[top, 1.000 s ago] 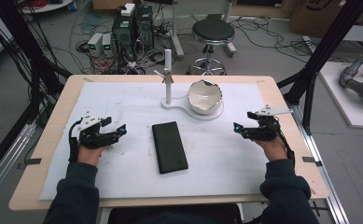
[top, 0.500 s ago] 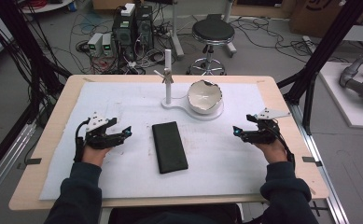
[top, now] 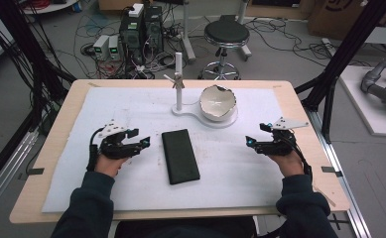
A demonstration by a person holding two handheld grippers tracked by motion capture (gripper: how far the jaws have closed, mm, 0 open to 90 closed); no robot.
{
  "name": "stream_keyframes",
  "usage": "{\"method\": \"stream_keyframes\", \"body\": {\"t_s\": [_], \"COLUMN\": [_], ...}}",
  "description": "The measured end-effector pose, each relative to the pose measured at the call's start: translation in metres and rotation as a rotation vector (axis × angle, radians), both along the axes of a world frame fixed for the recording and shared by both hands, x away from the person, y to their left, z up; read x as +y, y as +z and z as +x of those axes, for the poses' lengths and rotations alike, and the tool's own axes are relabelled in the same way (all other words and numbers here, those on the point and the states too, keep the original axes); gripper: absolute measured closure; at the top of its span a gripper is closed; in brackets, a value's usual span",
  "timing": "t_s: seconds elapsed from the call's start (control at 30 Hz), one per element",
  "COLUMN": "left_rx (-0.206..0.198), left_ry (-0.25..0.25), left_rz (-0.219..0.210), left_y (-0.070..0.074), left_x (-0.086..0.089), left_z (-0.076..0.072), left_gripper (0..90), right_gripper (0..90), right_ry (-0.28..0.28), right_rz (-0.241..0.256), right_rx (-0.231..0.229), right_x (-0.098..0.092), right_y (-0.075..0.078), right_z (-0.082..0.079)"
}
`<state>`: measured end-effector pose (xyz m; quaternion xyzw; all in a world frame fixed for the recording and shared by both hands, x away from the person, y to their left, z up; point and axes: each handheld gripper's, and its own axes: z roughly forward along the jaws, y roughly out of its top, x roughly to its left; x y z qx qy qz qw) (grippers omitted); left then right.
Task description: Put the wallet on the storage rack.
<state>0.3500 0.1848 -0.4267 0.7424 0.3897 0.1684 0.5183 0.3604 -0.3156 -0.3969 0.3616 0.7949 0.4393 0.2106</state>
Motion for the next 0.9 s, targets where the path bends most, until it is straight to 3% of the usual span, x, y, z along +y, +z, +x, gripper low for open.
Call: {"method": "stream_keyframes", "body": {"t_s": [0.13,0.23,0.33,0.47,0.6,0.67,0.77,0.8,0.83,0.87,0.9], "left_rx": [0.039,0.066,0.091,0.153,0.199,0.206,0.264,0.263,0.272,0.296,0.296], "left_ry": [-0.031,-0.018,0.01,0.033,-0.002,-0.023,-0.041,-0.043,-0.055,-0.063,-0.063], "left_rz": [0.021,0.005,0.021,0.086,0.159,0.132,0.057,0.053,0.042,0.005,0.005], "left_y": [-0.004,-0.007,-0.011,-0.011,-0.018,-0.021,-0.026,-0.026,-0.026,-0.027,-0.027], "left_x": [-0.015,-0.025,-0.035,-0.048,-0.063,-0.061,-0.056,-0.055,-0.055,-0.055,-0.055], "left_z": [0.004,0.011,0.024,0.043,0.054,0.056,0.061,0.061,0.061,0.062,0.062], "left_gripper": [32.4,28.8,24.6,24.5,24.6,24.6,27.4,27.7,37.1,41.0,42.1], "right_gripper": [21.0,21.1,21.1,21.1,21.2,21.2,21.2,21.3,21.4,21.5,21.6], "right_ry": [0.019,0.024,0.017,0.013,0.023,0.024,0.021,0.018,0.018,0.018,0.017], "right_rz": [-0.012,-0.017,-0.005,0.004,-0.004,-0.005,0.002,0.004,0.004,0.005,0.007], "right_rx": [-0.003,-0.001,-0.004,-0.004,-0.007,-0.005,0.003,0.006,0.001,0.001,-0.003], "right_x": [0.004,0.005,0.003,0.001,0.003,0.003,0.001,0.001,0.0,0.0,0.0], "right_y": [-0.001,-0.002,0.0,0.0,0.0,0.0,-0.001,-0.001,-0.001,0.0,0.0], "right_z": [0.001,0.001,0.0,0.0,0.0,0.001,0.001,0.002,0.001,0.001,0.001]}}
